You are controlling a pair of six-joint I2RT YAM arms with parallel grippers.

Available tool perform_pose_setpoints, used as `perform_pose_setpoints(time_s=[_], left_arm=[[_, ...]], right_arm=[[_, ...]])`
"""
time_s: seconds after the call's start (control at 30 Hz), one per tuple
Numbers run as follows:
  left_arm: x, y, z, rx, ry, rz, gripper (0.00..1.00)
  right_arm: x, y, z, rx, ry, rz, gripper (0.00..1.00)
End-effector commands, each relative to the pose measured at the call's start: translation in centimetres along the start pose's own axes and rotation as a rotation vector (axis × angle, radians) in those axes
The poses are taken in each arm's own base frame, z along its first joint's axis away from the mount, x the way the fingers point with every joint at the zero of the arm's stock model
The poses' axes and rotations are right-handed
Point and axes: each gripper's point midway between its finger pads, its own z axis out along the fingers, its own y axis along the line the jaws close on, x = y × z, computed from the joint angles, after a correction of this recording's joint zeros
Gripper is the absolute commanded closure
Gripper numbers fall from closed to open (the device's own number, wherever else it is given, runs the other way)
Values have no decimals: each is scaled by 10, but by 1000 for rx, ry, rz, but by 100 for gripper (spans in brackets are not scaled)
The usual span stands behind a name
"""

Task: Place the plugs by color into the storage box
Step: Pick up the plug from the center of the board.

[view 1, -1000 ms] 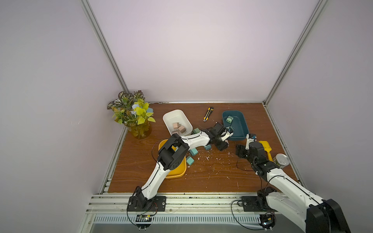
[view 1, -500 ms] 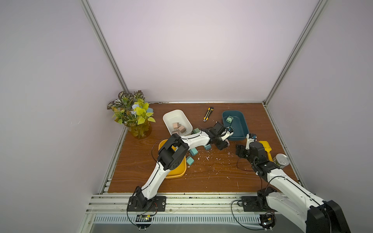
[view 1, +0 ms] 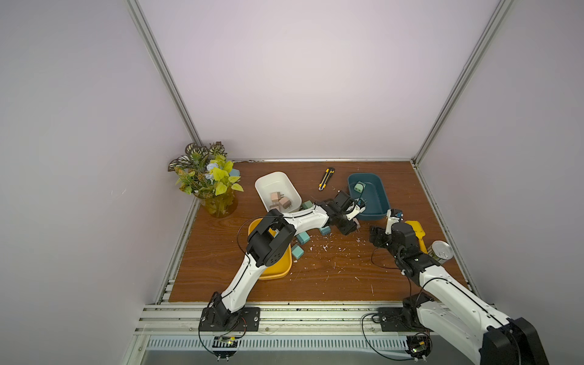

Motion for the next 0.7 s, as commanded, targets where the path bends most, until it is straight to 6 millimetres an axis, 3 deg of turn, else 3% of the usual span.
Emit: perform_pose_setpoints(time_s=[0.0, 0.3, 0.67], left_arm=[[-35, -12, -30, 23, -81, 17, 66], [-46, -12, -54, 34, -119, -6, 68], [-40, 47, -95, 18, -215, -215, 69]], right_arm=[[-11, -1, -5, 7, -40, 20, 29], [-21, 14, -11, -75, -63, 41, 29], [-26, 48, -1, -232, -35, 67, 31]])
